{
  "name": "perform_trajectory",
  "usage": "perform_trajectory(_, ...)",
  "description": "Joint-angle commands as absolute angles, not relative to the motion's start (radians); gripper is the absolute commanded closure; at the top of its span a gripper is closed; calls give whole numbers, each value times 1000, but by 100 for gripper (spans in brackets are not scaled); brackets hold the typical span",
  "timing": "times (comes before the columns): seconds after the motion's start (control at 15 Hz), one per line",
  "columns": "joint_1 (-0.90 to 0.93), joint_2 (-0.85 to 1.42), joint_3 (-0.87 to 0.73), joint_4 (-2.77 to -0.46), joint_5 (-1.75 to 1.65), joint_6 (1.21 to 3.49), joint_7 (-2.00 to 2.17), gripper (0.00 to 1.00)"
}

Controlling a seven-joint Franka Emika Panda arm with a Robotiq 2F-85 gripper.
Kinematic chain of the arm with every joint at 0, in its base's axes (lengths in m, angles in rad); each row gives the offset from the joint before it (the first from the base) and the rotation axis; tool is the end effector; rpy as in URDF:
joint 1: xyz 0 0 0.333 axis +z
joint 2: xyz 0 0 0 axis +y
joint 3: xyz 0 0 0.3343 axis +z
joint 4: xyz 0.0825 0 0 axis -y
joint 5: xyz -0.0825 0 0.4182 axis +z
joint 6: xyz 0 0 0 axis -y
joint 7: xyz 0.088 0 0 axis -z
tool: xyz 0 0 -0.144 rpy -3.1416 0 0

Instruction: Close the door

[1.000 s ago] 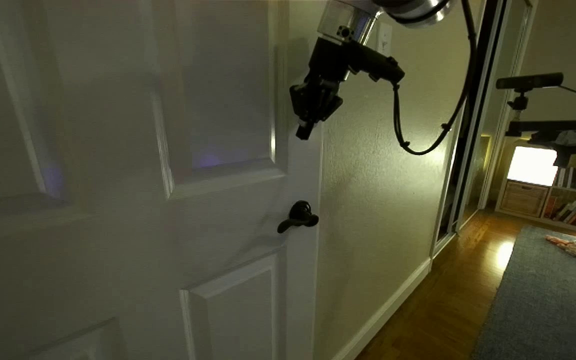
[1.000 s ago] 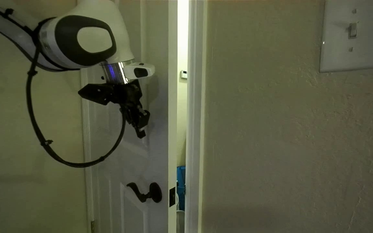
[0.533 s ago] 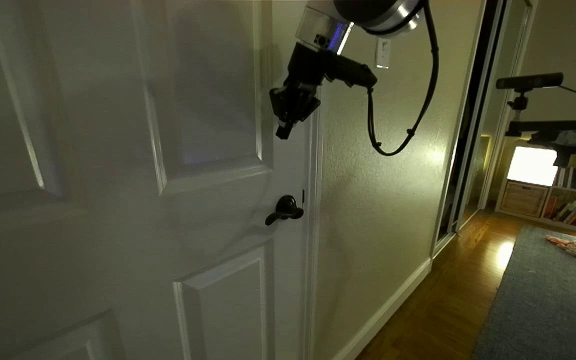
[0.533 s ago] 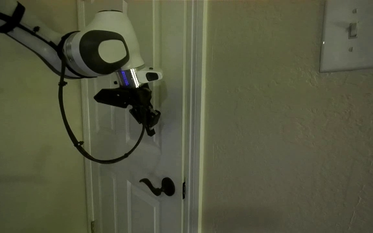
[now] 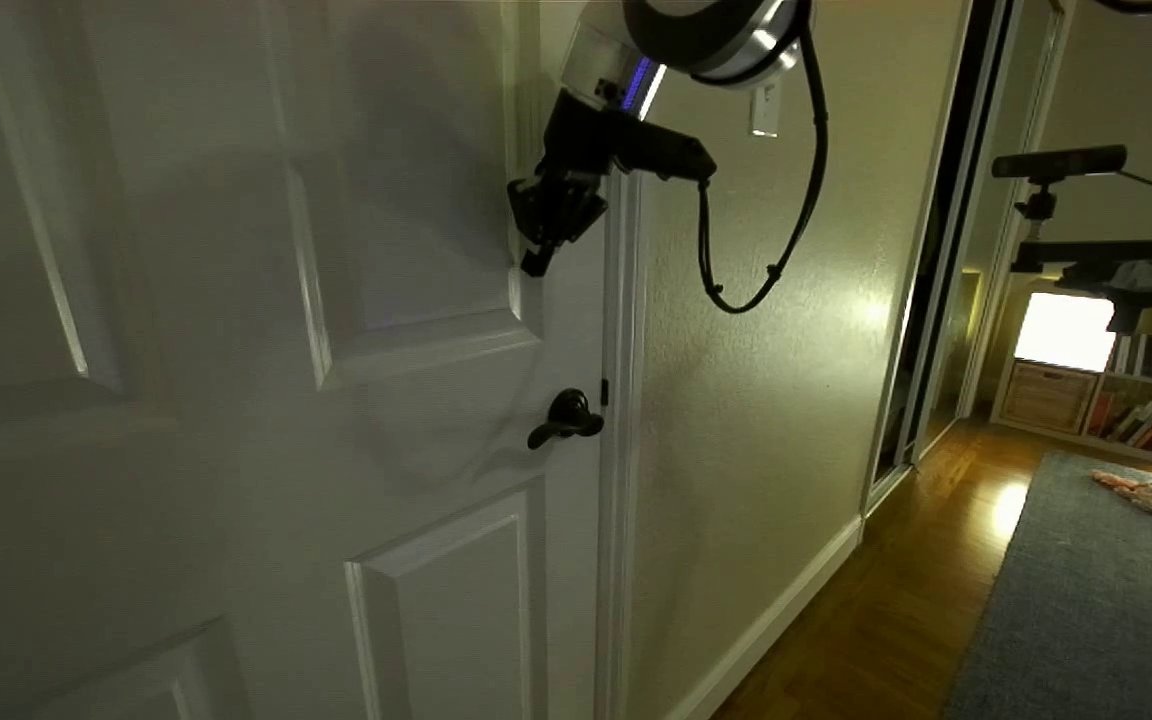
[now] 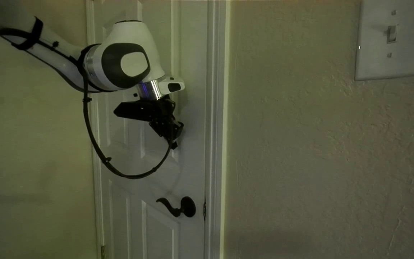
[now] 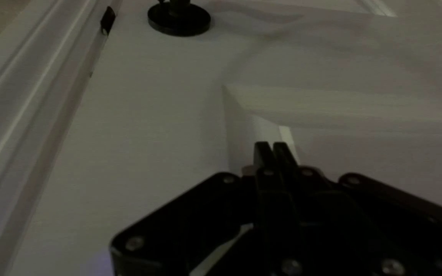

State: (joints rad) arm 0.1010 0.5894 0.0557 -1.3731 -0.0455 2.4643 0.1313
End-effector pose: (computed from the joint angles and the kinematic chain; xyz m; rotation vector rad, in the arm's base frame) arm 0.8104 0.1172 0.3983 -2.9831 -0.0540 -0.7602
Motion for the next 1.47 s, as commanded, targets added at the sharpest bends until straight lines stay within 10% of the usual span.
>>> perform_trajectory(0.0, 130, 631, 27, -1315, -75, 2465, 121, 92)
perform_trajectory(0.93, 128, 580, 44, -1370, -46, 2352, 113, 95)
perform_trajectory(1.0, 133, 545, 36, -1412, -53, 2331, 127, 70)
perform_trajectory(1.4, 136, 335, 43, -1645, -56, 2145, 146, 42)
